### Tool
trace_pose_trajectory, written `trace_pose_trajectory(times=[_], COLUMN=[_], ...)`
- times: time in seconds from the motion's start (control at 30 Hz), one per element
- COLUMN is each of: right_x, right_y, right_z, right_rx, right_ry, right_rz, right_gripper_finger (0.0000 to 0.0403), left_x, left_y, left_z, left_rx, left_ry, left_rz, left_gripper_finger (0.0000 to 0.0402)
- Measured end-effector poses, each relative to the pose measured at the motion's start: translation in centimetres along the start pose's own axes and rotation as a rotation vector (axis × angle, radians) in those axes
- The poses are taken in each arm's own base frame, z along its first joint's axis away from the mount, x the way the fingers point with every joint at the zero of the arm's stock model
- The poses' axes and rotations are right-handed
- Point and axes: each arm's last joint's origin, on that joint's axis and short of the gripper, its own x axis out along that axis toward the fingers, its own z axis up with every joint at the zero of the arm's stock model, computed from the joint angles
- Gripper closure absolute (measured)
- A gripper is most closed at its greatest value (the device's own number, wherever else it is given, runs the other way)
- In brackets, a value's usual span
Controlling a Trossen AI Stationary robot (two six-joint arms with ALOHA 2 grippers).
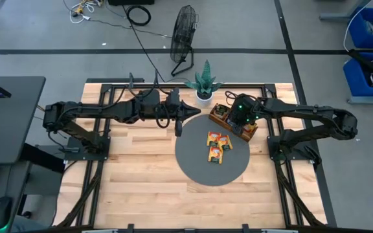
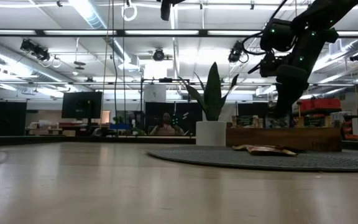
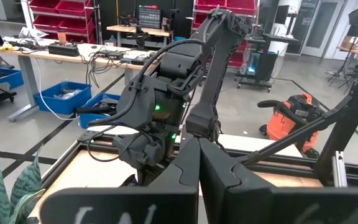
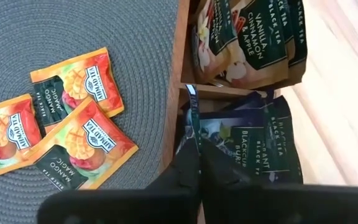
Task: Pick & Place Tea
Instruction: Put the purple tea bag into the wooden organizer
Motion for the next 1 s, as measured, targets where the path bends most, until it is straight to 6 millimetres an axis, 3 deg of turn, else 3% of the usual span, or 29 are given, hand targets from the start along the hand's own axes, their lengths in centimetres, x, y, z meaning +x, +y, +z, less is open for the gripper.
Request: trace_pose_trajectory(times=[0.5,0.83,1.0], right_x=[0.00,-0.04,-0.99], right_y=[-0.01,-0.13,-0.15], right_z=[-0.08,-0.18,0.64], right_rx=[0.026,0.063,0.056], right_ry=[0.009,0.020,0.013], right_rz=[-0.002,-0.038,-0.040], right_gripper_finger=[0.0374,0.0268,0.0224], left_x=[0.01,0.01,0.01], left_y=[0.00,-0.02,-0.11], left_z=[-0.01,-0.01,-0.04], left_rx=[0.000,-0.007,-0.008], left_ry=[0.000,0.000,0.002], left_rz=[0.000,-0.001,-0.003], left_gripper_finger=[0.0399,0.0399,0.0399])
